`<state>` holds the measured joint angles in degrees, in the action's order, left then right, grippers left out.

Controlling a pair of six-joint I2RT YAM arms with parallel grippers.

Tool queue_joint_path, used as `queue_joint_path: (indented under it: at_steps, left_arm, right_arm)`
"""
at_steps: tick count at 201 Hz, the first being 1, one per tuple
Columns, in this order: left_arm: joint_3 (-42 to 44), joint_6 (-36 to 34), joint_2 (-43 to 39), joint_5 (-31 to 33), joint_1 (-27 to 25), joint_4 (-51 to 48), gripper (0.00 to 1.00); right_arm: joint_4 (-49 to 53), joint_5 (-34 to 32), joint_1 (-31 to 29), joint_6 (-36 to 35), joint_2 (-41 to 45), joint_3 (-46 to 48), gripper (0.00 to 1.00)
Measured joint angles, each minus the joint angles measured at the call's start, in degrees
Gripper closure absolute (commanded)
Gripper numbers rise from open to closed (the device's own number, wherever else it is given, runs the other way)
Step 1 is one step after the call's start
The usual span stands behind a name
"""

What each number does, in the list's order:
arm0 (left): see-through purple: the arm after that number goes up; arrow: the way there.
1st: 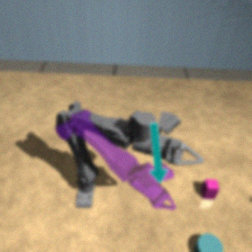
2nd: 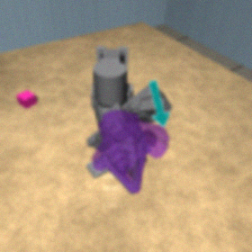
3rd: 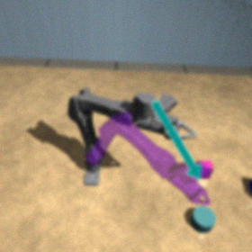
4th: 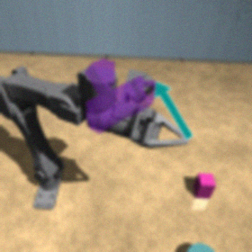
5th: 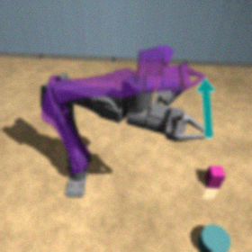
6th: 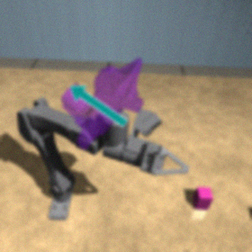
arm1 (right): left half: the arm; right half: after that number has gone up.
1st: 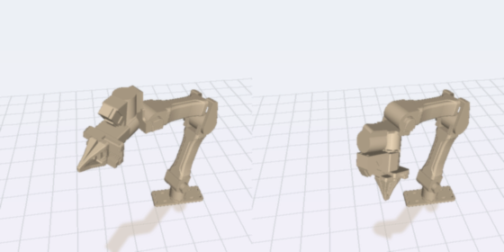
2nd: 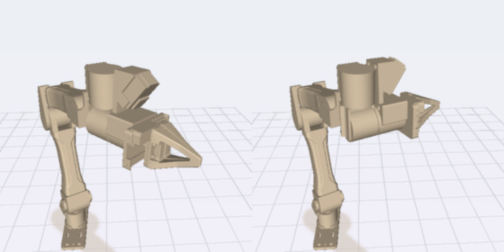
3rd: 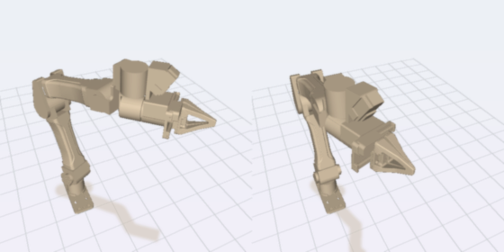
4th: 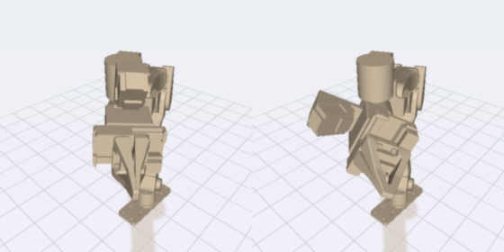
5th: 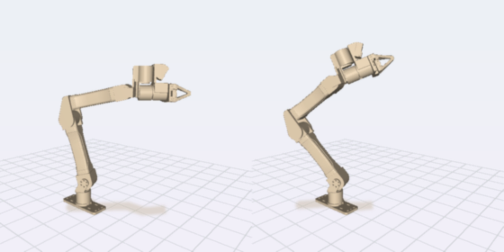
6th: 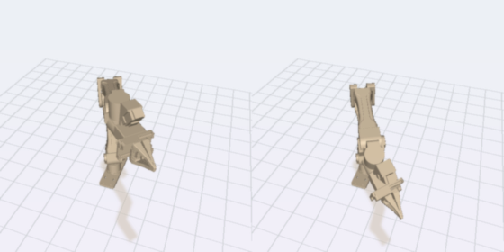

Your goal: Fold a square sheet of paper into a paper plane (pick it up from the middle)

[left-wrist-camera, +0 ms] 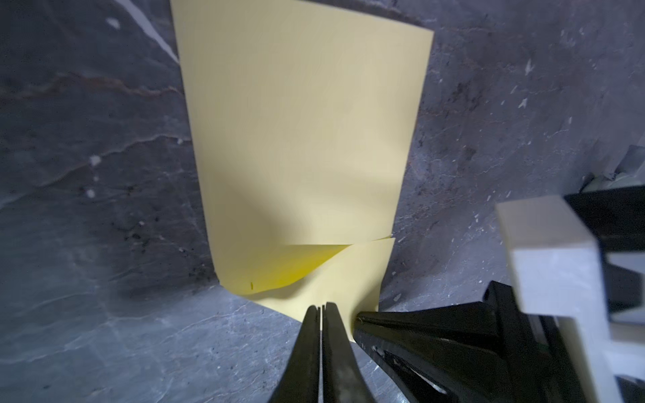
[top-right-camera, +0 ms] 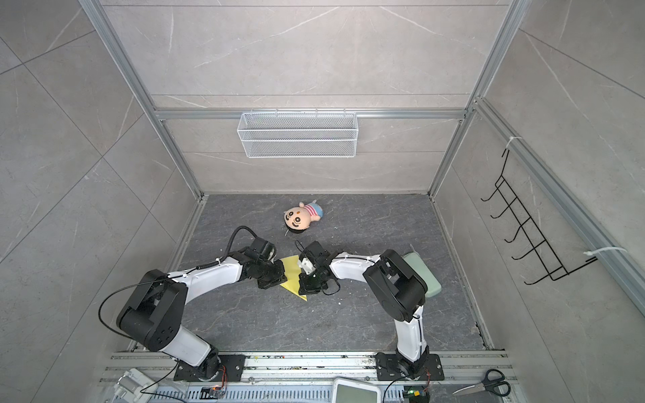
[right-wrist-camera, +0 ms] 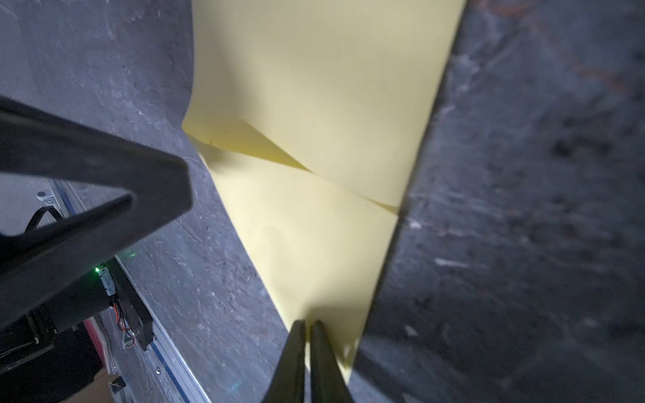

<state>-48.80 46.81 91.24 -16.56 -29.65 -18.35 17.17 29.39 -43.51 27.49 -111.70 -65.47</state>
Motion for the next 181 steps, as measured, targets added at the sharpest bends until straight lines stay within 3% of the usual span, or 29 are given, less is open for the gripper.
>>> queue_joint_path:
  at_steps: [91,147,181]
  left_arm:
    - [-0.37,-0.37,3.65,1.51,0.02,-0.94,0.92]
    - [-0.79,-0.37,3.85,1.97,0.02,-1.51,0.93]
    - [-0.9,-0.37,3.93,2.12,0.02,-1.62,0.94]
  right_arm:
    - [-0.02,-0.02,-0.04,0.02,0.0,0.0,0.88]
    - [-0.94,-1.55,-0.28,1.53,1.79,0.15,0.82]
    - [-2.67,-1.27,-0.48,3.21,2.95,-1.33,0.87]
